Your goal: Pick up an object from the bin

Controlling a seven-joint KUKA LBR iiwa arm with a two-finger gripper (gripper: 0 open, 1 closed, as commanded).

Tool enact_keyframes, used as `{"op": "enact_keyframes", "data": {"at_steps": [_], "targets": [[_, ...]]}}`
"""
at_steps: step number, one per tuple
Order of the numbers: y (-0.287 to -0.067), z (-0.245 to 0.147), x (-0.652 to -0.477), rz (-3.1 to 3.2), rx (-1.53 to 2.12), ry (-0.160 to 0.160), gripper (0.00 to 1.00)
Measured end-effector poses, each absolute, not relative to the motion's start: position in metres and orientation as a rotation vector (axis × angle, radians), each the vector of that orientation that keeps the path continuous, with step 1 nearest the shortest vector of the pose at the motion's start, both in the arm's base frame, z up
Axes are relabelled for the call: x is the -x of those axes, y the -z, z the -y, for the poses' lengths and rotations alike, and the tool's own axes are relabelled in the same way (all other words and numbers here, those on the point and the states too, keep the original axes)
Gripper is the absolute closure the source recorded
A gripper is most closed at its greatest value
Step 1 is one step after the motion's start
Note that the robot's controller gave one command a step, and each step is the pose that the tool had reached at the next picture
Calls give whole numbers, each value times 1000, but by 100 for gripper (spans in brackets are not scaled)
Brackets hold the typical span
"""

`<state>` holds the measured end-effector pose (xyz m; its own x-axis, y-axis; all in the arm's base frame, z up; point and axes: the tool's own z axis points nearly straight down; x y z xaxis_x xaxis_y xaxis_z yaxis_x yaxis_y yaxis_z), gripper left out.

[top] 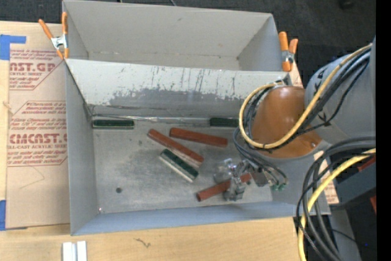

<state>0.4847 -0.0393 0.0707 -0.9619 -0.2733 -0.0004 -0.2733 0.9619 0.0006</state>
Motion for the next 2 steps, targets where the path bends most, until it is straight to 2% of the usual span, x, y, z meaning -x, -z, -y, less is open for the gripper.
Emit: {"op": "enact_keyframes", "data": {"at_steps": [2], "targets": [[-95, 38, -485, -3110, 432, 0, 100]]}}
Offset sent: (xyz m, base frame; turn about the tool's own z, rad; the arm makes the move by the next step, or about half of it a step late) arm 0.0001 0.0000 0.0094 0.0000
